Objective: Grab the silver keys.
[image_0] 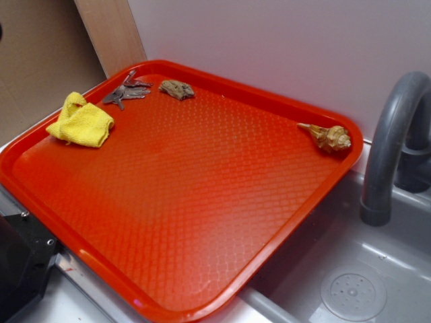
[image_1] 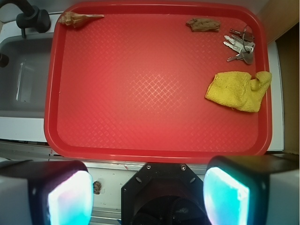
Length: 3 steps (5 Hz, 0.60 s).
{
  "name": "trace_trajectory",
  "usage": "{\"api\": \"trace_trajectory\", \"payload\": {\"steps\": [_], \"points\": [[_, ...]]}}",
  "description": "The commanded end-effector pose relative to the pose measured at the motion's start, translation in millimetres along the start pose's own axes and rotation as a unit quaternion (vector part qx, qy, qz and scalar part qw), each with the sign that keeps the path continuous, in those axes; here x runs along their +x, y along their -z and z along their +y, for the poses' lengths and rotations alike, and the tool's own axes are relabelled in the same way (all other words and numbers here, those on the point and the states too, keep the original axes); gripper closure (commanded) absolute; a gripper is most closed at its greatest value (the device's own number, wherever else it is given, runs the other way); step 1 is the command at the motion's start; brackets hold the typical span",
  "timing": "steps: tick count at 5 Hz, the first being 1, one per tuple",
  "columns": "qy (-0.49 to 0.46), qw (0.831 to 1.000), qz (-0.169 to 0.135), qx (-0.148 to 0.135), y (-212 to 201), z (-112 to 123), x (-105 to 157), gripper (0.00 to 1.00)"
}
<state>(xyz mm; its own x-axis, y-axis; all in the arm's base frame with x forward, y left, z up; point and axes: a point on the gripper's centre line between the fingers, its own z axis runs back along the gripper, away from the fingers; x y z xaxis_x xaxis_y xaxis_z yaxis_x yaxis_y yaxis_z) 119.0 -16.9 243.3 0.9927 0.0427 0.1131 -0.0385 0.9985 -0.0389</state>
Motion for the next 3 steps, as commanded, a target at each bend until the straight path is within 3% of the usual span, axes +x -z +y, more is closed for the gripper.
{"api": "trace_trajectory", "payload": {"steps": [1,2,3], "points": [[0.0,1.0,0.0,0.0,0.0,0.0,0.0,0.0],[-0.055,0.997,0.008,0.056,30.6,43.6,46.6,0.0],[-0.071,0.995,0.012,0.07,44.3,72.2,73.9,0.0]]}}
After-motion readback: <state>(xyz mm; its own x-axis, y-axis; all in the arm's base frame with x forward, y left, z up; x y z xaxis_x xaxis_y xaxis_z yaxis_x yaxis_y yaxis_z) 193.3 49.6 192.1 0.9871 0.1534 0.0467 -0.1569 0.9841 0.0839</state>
